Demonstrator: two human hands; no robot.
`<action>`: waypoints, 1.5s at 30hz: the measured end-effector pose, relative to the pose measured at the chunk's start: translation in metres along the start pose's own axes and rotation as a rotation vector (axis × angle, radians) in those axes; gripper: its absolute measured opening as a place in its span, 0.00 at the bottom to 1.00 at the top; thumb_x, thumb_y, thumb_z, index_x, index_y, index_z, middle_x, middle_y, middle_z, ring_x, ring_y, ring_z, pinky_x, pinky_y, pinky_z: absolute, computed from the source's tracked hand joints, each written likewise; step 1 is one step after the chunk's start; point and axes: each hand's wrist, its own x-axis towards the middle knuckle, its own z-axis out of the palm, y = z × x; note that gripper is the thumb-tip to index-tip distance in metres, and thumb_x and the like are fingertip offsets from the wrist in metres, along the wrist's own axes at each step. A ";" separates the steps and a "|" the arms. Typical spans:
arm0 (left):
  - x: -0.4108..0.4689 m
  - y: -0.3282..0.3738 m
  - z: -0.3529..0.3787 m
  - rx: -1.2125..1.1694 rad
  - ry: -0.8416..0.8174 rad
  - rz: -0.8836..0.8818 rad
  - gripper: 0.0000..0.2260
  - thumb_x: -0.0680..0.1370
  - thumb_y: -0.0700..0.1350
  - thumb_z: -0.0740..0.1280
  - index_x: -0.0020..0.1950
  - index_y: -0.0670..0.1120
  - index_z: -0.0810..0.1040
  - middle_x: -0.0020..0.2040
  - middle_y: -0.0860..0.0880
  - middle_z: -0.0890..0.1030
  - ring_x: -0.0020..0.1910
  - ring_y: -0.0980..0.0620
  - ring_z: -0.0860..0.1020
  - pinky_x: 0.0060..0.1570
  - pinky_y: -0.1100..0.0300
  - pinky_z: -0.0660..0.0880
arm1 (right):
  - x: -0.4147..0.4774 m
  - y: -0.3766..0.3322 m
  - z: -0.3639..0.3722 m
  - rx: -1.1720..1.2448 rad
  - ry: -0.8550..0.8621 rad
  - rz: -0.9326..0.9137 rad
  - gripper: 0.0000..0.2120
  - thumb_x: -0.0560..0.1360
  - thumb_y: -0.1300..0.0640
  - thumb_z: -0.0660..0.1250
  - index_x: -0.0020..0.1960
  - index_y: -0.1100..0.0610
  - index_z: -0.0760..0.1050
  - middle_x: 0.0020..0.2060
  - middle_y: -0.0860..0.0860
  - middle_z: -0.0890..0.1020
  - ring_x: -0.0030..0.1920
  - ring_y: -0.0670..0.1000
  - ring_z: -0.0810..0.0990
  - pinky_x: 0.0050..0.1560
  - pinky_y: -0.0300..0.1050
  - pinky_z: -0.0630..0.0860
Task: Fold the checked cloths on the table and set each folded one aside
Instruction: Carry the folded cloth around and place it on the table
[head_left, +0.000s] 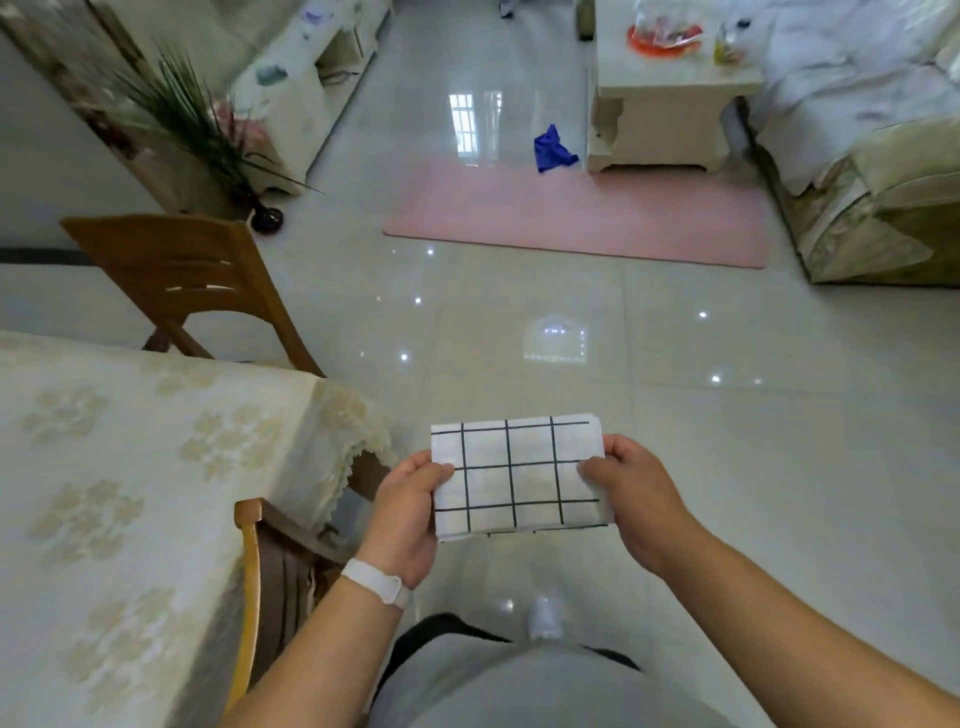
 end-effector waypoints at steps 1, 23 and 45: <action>0.007 0.005 0.002 -0.004 0.011 -0.004 0.10 0.76 0.34 0.63 0.56 0.37 0.76 0.53 0.34 0.82 0.52 0.34 0.80 0.56 0.35 0.75 | 0.007 -0.004 0.001 -0.001 -0.007 -0.006 0.08 0.65 0.60 0.67 0.45 0.57 0.79 0.39 0.55 0.82 0.40 0.54 0.78 0.42 0.50 0.72; 0.273 0.196 0.004 -0.145 0.025 -0.066 0.13 0.74 0.34 0.67 0.59 0.39 0.76 0.55 0.33 0.81 0.53 0.35 0.80 0.55 0.32 0.75 | 0.246 -0.154 0.157 -0.109 0.005 -0.004 0.07 0.75 0.67 0.65 0.49 0.59 0.79 0.43 0.55 0.85 0.43 0.55 0.83 0.45 0.51 0.79; 0.447 0.351 -0.041 -0.353 0.280 -0.029 0.10 0.77 0.34 0.64 0.56 0.42 0.76 0.49 0.38 0.82 0.47 0.39 0.80 0.46 0.42 0.79 | 0.468 -0.282 0.330 -0.251 -0.253 -0.003 0.07 0.75 0.68 0.65 0.49 0.60 0.79 0.42 0.57 0.84 0.41 0.57 0.82 0.40 0.48 0.77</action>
